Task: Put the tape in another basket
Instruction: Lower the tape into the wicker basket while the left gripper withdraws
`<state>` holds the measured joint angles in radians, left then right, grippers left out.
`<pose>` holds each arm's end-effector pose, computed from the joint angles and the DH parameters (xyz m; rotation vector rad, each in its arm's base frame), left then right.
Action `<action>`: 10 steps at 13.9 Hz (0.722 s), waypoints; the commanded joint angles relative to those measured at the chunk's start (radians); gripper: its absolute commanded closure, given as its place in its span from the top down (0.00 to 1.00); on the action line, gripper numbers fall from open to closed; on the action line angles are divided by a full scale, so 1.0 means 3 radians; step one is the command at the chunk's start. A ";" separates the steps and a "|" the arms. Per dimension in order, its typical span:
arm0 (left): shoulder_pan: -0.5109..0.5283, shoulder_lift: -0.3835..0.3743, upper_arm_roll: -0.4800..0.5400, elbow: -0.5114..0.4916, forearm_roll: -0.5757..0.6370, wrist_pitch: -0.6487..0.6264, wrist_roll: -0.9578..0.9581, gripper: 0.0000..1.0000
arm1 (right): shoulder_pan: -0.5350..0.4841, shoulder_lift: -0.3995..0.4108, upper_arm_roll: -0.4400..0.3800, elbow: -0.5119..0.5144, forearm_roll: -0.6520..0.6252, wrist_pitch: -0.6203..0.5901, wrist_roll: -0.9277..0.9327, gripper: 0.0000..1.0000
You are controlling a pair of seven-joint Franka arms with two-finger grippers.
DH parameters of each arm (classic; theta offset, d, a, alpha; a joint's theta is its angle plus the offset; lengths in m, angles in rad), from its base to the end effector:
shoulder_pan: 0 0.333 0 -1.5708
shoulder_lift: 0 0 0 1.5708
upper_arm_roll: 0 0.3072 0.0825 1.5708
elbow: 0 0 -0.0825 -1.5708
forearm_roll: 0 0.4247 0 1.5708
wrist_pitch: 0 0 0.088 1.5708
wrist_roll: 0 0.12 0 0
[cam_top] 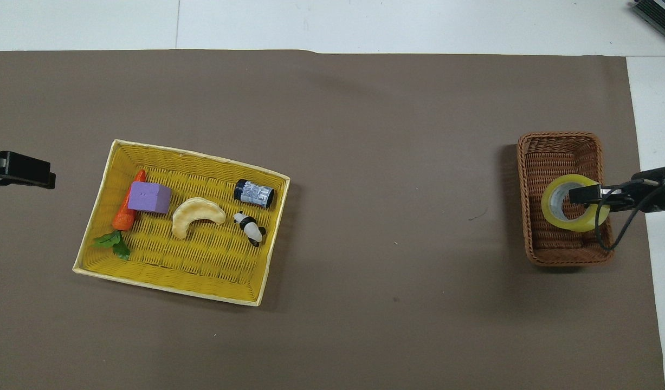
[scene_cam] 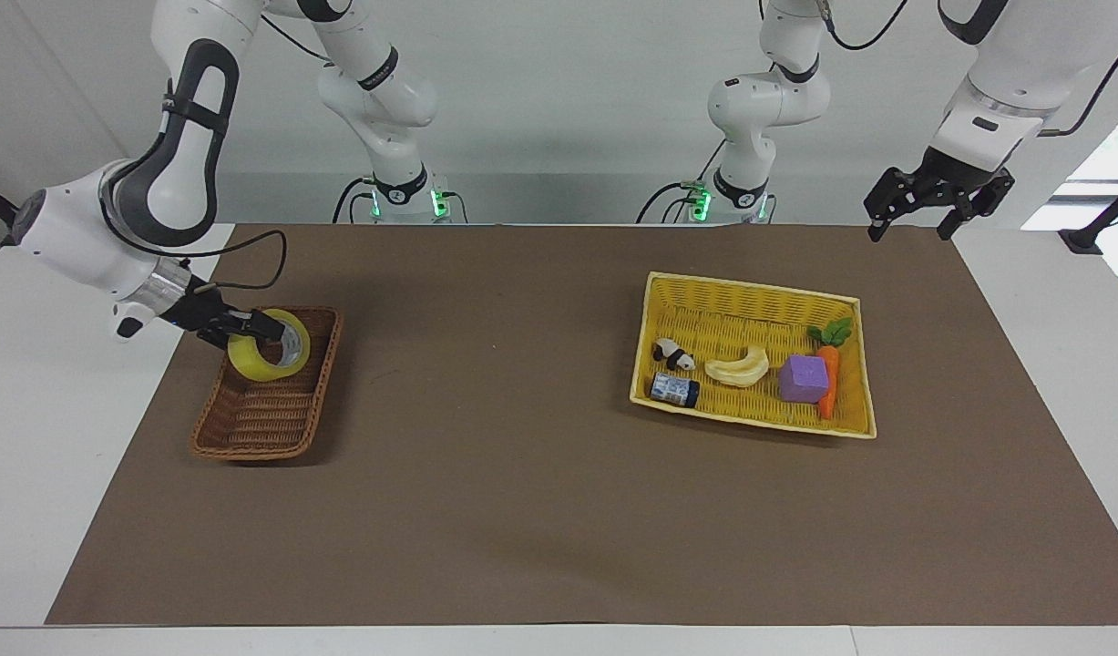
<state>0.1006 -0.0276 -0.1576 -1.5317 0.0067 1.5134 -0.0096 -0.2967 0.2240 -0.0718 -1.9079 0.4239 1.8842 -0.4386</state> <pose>0.5805 -0.0336 0.6336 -3.1300 0.0735 -0.0146 0.5843 -0.1862 0.3264 -2.7014 0.1525 0.1069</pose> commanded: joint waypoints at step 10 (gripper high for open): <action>0.0033 0.0026 -0.0022 0.0033 0.0024 0.0022 0.0006 1.00 | 0.0002 0.0030 0.0014 -0.0221 0.0065 0.0208 -0.0190 0.66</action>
<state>0.1006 -0.0275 -0.1573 -1.5317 0.0067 1.5134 -0.0100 -0.2837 0.2454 -0.0734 -1.9519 0.4244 1.9253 -0.4501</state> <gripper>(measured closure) 0.000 0.846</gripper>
